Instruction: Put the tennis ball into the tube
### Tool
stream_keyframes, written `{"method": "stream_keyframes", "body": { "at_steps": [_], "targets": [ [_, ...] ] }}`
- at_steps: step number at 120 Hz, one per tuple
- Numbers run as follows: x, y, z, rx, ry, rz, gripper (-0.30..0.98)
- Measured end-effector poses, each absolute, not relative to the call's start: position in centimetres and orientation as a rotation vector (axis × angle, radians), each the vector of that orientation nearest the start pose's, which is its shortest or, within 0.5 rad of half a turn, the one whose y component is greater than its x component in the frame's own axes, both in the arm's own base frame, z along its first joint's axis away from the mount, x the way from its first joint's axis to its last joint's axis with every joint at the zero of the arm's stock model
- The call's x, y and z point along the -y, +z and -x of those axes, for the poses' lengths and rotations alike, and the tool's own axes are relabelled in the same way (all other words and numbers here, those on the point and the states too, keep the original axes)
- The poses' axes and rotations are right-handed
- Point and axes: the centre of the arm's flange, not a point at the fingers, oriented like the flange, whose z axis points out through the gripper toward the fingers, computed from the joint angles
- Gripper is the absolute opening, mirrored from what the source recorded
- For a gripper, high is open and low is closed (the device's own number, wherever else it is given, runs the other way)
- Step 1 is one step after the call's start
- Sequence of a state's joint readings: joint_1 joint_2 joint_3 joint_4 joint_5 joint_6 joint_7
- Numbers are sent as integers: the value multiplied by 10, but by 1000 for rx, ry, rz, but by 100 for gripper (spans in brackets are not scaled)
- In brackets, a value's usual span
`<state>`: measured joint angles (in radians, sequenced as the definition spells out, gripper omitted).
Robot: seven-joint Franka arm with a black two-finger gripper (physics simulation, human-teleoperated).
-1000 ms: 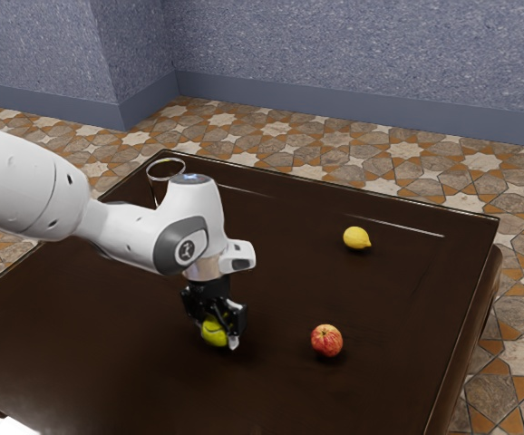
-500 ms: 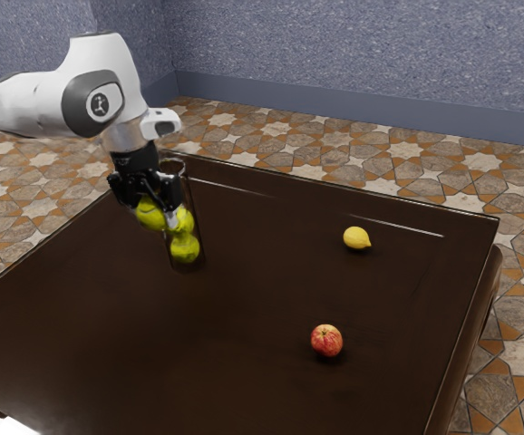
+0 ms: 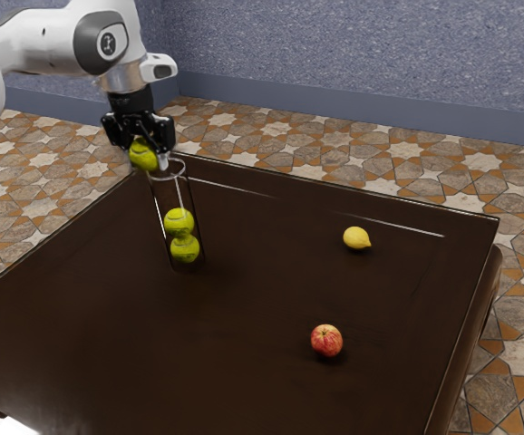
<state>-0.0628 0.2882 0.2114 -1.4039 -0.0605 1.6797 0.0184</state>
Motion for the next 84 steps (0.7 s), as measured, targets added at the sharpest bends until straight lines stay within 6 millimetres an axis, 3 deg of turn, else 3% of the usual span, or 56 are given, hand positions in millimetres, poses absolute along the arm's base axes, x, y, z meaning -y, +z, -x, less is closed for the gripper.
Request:
{"method": "stream_keyframes", "body": {
  "at_steps": [24, 43, 64, 84],
  "targets": [
    [-84, 531, -678, 221, -22, 3107, 36],
    [-98, 509, -691, 248, -34, 3101, 36],
    [-96, 507, -698, 244, -86, 3106, 36],
    [-94, 505, -701, 258, -110, 3137, 52]
  ]
}}
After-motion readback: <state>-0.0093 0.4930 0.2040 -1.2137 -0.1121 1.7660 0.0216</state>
